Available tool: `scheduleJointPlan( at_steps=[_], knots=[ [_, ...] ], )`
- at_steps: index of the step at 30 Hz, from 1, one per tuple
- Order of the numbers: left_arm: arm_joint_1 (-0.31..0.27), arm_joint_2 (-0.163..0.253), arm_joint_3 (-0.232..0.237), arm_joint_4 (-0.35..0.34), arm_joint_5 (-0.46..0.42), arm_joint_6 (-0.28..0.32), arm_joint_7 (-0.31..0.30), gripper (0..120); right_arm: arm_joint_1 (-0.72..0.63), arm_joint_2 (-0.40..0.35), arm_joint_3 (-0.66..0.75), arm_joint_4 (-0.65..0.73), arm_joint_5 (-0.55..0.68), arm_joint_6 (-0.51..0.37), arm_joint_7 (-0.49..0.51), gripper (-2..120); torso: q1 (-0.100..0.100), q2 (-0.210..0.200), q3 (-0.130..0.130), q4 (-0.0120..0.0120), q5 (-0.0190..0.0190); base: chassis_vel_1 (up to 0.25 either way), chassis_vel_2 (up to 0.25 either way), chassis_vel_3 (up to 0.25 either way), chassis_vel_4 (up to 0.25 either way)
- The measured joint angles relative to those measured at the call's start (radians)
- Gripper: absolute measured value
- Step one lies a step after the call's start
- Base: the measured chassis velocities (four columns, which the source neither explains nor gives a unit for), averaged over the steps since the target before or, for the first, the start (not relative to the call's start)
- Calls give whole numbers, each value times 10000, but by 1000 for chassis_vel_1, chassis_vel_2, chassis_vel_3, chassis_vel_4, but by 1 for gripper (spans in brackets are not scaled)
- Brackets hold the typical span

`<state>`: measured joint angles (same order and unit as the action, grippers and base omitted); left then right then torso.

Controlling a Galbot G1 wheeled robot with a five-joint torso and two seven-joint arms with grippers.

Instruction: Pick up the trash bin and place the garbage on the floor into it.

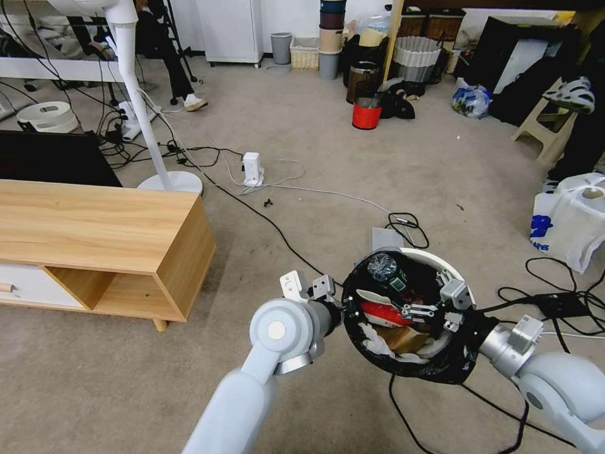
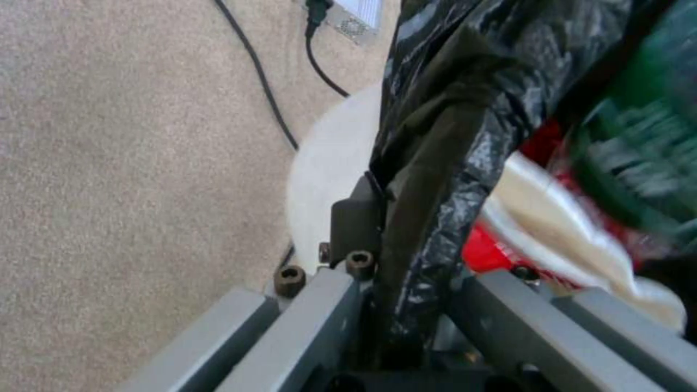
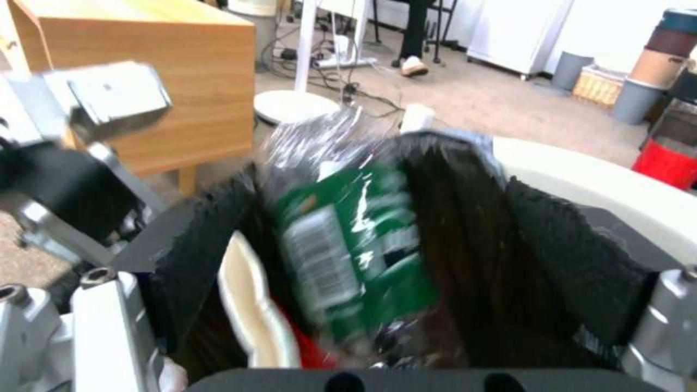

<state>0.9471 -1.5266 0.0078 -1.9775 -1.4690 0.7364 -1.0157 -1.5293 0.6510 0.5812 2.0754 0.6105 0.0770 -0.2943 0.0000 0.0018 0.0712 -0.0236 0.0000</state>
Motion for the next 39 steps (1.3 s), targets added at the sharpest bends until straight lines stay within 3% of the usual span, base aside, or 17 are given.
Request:
scheduleJointPlan(
  at_steps=[17, 33, 39],
  knots=[
    [-73, -159, -75, 117, 148, -1, -832, 0, -191, -642, 319, 1205, 1301, -340, 395, 92, 0, 0, 0, 0, 0, 0, 0, 0, 0],
    [-292, -299, -264, 223, 175, -10, -1222, 0, -533, -748, 300, 1883, 2506, -711, 610, 90, 0, 0, 0, 0, 0, 0, 0, 0, 0],
    [-299, -159, -426, 182, 15, -12, -1535, 0, -451, -744, 520, 1975, 2684, -670, 770, 90, 0, 0, 0, 0, -1, 0, 0, 0, 0]
  ],
)
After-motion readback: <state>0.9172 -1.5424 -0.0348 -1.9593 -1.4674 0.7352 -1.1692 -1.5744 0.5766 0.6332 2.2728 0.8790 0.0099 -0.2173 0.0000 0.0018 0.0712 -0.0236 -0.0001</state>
